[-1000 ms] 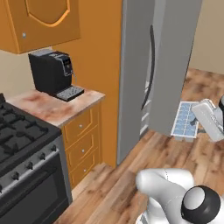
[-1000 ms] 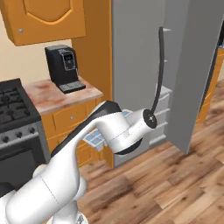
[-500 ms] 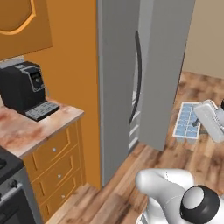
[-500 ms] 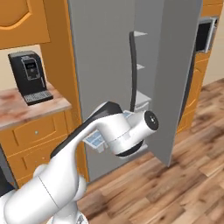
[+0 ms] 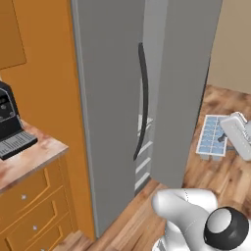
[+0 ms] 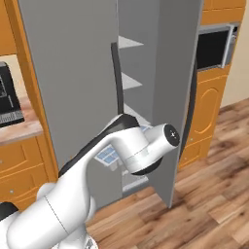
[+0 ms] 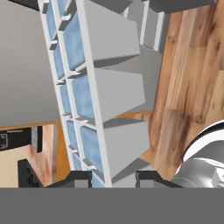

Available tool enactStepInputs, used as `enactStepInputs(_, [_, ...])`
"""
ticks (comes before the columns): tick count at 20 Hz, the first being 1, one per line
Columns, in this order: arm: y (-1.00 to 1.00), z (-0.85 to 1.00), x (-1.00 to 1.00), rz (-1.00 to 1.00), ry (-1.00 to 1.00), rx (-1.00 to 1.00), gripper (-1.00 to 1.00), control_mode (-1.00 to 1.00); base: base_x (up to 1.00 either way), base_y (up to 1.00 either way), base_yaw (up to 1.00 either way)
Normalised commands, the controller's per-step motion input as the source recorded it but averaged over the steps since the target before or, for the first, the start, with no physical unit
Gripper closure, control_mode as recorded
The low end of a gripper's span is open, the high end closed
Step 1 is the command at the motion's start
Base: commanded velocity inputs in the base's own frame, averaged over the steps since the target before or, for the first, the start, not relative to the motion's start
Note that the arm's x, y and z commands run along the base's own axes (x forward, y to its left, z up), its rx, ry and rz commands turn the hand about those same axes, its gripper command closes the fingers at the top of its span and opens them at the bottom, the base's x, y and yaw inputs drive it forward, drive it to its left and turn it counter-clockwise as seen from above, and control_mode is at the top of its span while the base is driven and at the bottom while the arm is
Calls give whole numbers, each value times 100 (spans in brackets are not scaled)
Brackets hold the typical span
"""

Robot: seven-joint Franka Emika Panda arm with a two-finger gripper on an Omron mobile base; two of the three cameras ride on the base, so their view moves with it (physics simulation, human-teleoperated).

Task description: The ice cube tray has been filled with water. Take the tray and place it in the freezer to make ice. Close the freezer door after placing the tray.

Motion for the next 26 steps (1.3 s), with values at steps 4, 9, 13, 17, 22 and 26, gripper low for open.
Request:
enactStepInputs(4, [0, 0, 0, 0, 0, 0, 100, 100, 73, -1, 29])
enactStepInputs(9, [0, 0, 0, 0, 0, 0, 100, 100, 54, 9, 26])
enactStepInputs(13, [0, 0, 0, 0, 0, 0, 100, 100, 37, -16, 27])
enactStepInputs(17, [0, 0, 0, 0, 0, 0, 100, 100, 9, -52, 25])
enactStepInputs(22, [0, 0, 0, 0, 0, 0, 100, 100, 24, -61, 24])
enactStepInputs(26, [0, 0, 0, 0, 0, 0, 100, 100, 38, -48, 25])
